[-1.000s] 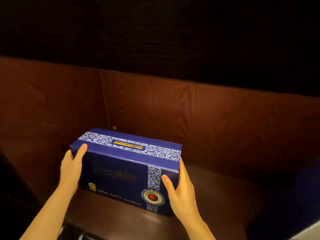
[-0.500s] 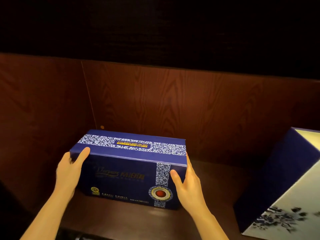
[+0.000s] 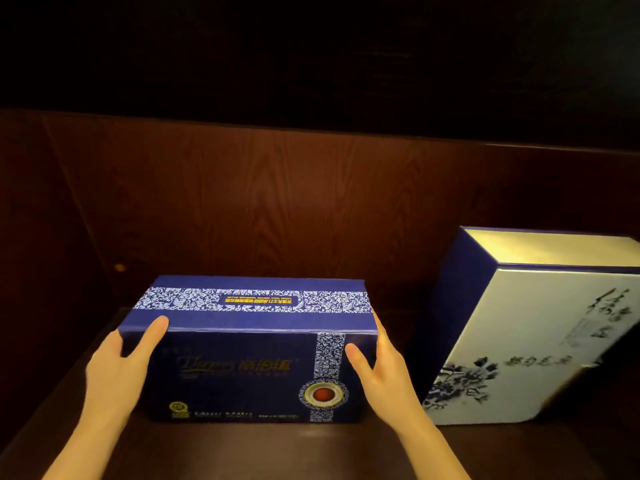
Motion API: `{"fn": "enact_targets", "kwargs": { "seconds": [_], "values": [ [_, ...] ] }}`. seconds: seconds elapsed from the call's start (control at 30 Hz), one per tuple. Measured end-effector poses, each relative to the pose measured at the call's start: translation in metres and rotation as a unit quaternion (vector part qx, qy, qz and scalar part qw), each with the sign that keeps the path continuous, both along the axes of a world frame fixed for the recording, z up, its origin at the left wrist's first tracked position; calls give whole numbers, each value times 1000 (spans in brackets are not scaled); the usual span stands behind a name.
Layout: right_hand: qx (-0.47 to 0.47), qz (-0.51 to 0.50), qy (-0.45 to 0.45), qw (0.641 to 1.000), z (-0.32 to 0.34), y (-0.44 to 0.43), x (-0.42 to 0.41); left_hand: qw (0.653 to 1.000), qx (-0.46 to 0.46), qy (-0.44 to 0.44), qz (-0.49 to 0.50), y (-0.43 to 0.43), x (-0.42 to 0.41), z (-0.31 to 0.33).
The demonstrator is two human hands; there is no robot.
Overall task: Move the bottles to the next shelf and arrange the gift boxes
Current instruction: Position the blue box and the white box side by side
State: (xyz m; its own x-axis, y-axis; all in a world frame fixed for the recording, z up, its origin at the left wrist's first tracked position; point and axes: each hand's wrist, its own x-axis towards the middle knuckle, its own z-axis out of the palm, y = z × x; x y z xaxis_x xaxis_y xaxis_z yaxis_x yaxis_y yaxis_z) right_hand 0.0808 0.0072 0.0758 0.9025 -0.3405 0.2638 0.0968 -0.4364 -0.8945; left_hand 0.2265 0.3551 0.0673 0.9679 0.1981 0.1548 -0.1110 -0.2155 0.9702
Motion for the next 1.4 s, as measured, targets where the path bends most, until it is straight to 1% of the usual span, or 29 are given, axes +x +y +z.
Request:
{"fn": "enact_targets", "kwargs": {
  "seconds": [0.23,0.43,0.47,0.53,0.6,0.67,0.7,0.8,0.87,0.93,1.0,1.1,1.13,1.2,1.27,1.4],
  "values": [
    [8,-36,8,999,-1,-27,-23,1000,26,-7,-10,-32,-15,2],
    [-1,-31,9,999,6,-29,-37,1000,18,-6,-18,-36,-23,-1],
    [-6,-39,10,999,8,-29,-42,1000,13,-6,-15,-36,-24,-1],
    [-22,-87,-11,996,14,-35,-59,1000,-4,-8,-4,-39,-26,1],
    [-66,-164,-93,980,19,-49,-83,1000,-13,-11,4,-43,-27,2],
    [-130,-263,-187,937,22,-70,-108,1000,-16,-10,23,-46,-27,1],
    [-145,-303,-220,916,24,-83,-119,999,-21,-8,35,-46,-27,0],
    [-118,-376,-261,881,23,-131,-143,997,-49,10,63,-46,-27,-2],
    [-81,-404,-245,877,23,-165,-154,993,-89,26,71,-51,-30,0],
    [-52,-420,-207,882,22,-195,-161,991,-101,18,84,-59,-33,0],
    [-27,-411,-146,899,13,-222,-160,992,-101,8,79,-64,-35,-1],
    [33,-329,-55,942,3,-247,-148,989,-128,36,65,-64,-34,-3],
    [54,-297,-44,952,0,-252,-144,989,-125,32,65,-63,-33,-3],
    [90,-258,-42,961,-4,-261,-139,992,-114,9,58,-62,-35,2],
    [116,-249,-34,961,-8,-269,-135,993,-114,-5,44,-62,-37,7],
    [119,-257,-24,959,-11,-275,-130,992,-120,12,40,-64,-37,10]
  ]
}}
